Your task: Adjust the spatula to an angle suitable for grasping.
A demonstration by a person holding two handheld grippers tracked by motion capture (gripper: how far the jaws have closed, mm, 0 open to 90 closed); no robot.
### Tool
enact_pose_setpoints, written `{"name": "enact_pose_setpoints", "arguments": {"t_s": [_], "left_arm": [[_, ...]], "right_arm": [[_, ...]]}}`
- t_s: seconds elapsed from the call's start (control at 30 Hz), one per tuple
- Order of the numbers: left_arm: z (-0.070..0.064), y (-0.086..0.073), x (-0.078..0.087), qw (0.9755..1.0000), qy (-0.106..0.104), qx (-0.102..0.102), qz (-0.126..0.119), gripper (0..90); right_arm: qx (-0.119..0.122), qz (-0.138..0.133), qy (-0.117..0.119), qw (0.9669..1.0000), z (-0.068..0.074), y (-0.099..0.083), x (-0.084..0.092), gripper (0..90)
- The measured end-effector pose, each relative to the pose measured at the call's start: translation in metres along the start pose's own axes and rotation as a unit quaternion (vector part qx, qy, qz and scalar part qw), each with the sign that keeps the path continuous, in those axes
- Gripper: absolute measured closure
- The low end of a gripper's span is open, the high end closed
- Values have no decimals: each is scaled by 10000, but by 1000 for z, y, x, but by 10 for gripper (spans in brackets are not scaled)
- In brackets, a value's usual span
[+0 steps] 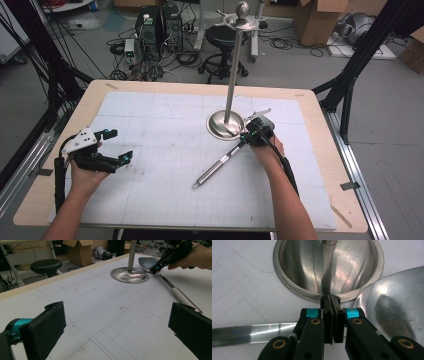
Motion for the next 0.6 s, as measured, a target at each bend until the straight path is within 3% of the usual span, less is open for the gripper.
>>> {"name": "enact_pose_setpoints", "arguments": {"t_s": [0.23,0.6], "left_arm": [[0,0,0,10000,-18,-12,19,17],[-1,0,-1,10000,-42,-22,31,17]], "right_arm": [[-170,7,57,9998,-2,-2,2,900],[-211,132,61,9997,-3,-6,7,900]]}}
Point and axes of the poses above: each handheld gripper's, and its own axes: x roughly backward along the jaws, y roughly out of its top, z roughly to its left, the point moved 5 cm from there along -x, roughly forward along the jaws
